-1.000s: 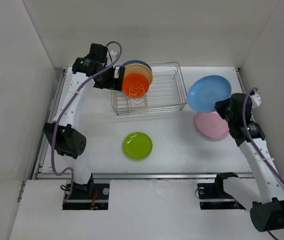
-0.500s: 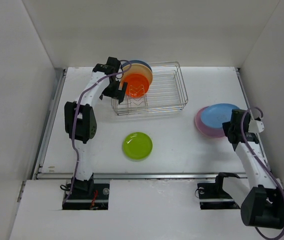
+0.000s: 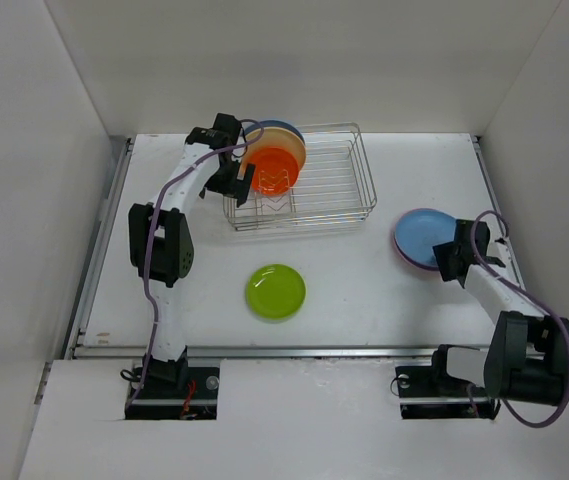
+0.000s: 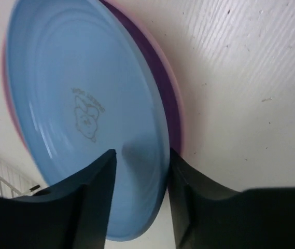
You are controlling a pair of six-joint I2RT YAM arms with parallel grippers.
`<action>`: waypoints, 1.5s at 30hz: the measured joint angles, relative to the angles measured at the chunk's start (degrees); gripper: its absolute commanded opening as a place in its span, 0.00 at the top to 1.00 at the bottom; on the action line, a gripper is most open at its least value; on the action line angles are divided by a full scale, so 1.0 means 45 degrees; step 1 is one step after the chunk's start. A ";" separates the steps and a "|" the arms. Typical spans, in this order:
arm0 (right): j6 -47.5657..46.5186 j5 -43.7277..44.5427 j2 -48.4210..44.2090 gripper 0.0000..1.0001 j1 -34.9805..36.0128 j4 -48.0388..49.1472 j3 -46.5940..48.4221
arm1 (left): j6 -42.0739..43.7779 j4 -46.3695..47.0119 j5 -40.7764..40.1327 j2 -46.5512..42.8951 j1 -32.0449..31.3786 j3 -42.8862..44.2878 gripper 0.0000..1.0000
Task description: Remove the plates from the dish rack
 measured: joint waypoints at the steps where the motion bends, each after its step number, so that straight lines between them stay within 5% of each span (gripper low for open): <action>1: -0.0053 -0.0112 0.0160 0.45 -0.0015 -0.0049 0.0000 | 0.0015 -0.0005 0.0000 0.0000 0.0000 0.0000 0.00; 3: -0.0117 -0.0257 0.0267 0.26 -0.0015 0.0010 0.0005 | 0.0029 0.0000 0.0019 0.0000 0.0000 0.0000 0.00; 7: -0.0223 -0.0466 0.0063 0.07 -0.0024 -0.0151 0.0049 | 0.0117 -0.0005 0.0097 0.0000 0.0000 0.0000 0.00; 20: -0.0471 -0.0821 -0.3808 0.06 -0.0024 -0.3424 0.0306 | 0.0335 0.0000 0.0335 0.0000 0.0000 0.0000 0.00; 28: -0.0520 -0.1360 -0.4265 0.07 -0.0024 -0.3657 0.0325 | 0.0466 0.0005 0.0335 0.0000 0.0000 0.0000 0.00; 40: -0.2103 -0.1768 0.0559 0.07 -0.0024 -0.0826 0.1025 | 0.0719 0.0947 0.0850 -0.0024 -0.0044 0.0549 0.03; 45: -0.2579 -0.1943 0.2191 0.08 -0.0019 0.0083 0.1617 | 0.1525 0.1622 0.0476 -0.0015 -0.0466 0.1345 0.30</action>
